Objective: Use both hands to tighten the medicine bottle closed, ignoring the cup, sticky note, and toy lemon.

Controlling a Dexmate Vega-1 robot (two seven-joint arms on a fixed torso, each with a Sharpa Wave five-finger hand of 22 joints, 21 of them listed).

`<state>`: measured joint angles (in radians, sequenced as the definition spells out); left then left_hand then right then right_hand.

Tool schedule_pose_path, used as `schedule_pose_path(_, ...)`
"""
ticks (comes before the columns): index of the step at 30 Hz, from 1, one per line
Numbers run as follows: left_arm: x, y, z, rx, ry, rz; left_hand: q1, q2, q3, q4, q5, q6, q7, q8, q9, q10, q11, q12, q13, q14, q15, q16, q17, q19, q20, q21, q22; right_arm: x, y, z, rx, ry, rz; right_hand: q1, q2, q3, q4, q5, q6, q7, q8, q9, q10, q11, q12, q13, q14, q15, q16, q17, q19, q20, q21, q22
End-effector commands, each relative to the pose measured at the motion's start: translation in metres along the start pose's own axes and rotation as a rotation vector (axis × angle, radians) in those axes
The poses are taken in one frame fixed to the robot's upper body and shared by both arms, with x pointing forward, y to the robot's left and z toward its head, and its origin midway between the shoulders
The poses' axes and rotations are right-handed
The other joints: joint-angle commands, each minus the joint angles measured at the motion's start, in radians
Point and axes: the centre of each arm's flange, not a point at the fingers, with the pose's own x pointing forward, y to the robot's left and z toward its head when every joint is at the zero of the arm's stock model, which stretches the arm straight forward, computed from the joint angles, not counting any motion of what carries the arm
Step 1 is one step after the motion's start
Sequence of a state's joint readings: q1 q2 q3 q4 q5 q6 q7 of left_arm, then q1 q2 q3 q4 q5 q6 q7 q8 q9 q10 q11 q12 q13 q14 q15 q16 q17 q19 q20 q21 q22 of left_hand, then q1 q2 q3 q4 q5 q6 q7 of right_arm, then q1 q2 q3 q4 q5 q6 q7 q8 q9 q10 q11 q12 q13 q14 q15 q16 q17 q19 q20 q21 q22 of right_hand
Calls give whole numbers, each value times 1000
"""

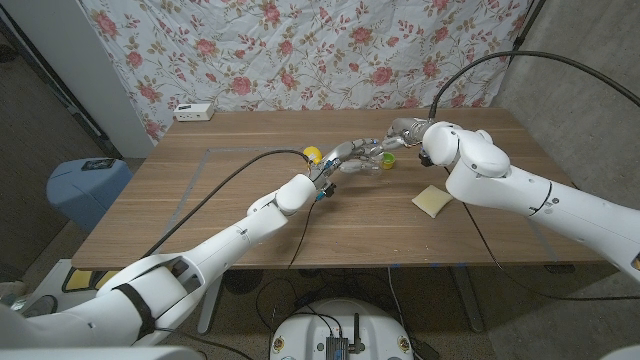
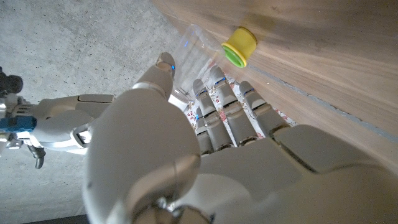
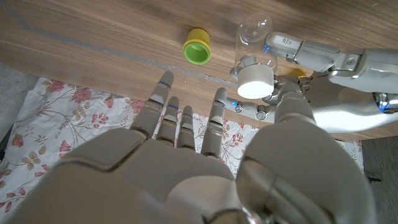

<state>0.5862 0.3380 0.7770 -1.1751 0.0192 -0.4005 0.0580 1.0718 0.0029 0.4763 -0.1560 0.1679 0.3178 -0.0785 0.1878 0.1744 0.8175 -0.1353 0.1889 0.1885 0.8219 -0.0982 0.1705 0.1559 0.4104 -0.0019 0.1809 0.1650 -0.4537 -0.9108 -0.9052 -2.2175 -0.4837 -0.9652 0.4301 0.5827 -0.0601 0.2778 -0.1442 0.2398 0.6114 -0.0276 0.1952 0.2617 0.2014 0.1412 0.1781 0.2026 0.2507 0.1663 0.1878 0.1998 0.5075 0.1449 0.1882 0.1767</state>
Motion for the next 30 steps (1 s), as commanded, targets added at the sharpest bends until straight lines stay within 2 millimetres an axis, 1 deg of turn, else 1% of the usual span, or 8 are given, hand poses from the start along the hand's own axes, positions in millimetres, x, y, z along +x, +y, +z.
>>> schedule_pose_path(1,-3,2,-2,0,4,6,3,5,7,1,6,7,0,-1,3,24,-11,5,2,1,-89,4,4,1,-10,6,2,2,-3,3,-1,-25,38,30,5,12,-16,-12,-19,-22,0,0,-19,-2,4,5,-10,6,1,2,-5,5,2,1)
schedule_pose_path(9,-2,0,-3,-5,7,2,3,6,8,2,6,6,0,-1,3,24,-15,5,2,1,-90,4,4,0,-10,6,2,3,-5,3,-6,-29,45,74,7,32,-29,-28,-52,-51,-2,-3,-38,-1,6,5,-22,7,3,1,-11,6,4,1)
schedule_pose_path(12,-1,-1,-3,-6,7,2,2,5,8,2,7,5,0,-2,3,23,-17,5,2,0,-89,3,4,0,-10,6,2,3,-5,3,-11,-29,47,103,11,46,-34,-34,-62,-72,0,-5,-41,-3,9,5,-25,9,5,1,-11,6,6,0)
schedule_pose_path(14,-1,-1,-3,-6,7,2,3,5,8,1,6,5,0,-2,3,23,-17,5,2,0,-89,3,4,0,-9,6,2,4,-5,4,-14,-29,50,107,11,47,-34,-35,-61,-74,2,-5,-42,-4,10,5,-25,8,5,1,-11,7,6,0)
schedule_pose_path(17,-1,-1,-3,-6,8,2,2,5,8,2,6,5,1,-2,3,24,-16,5,2,0,-89,3,4,0,-10,6,2,4,-5,5,-17,-31,50,118,11,53,-35,-38,-57,-82,6,-6,-44,-7,10,5,-26,8,6,1,-11,6,6,0)
schedule_pose_path(21,0,-1,-3,-5,8,3,1,5,7,2,6,5,-1,-2,3,24,-15,5,2,0,-89,3,4,0,-9,6,2,5,-5,6,-22,-36,50,138,12,62,-36,-41,-33,-101,18,-7,-46,-11,12,5,-28,7,7,0,-11,5,7,0)
schedule_pose_path(25,-1,-2,-3,-5,10,4,2,6,8,2,7,7,0,-1,3,23,-15,5,2,0,-91,3,4,0,-9,6,2,5,-4,8,-28,-39,53,149,10,67,-34,-45,-12,-118,27,-9,-45,-21,14,5,-27,6,8,0,-10,6,8,0)
schedule_pose_path(30,-2,-2,-3,-6,11,3,2,5,8,2,7,7,0,-1,3,24,-16,5,2,0,-90,3,4,0,-9,6,2,5,-2,11,-34,-39,52,152,10,70,-31,-47,2,-120,33,-9,-44,-26,16,5,-25,5,10,1,-9,5,9,0)
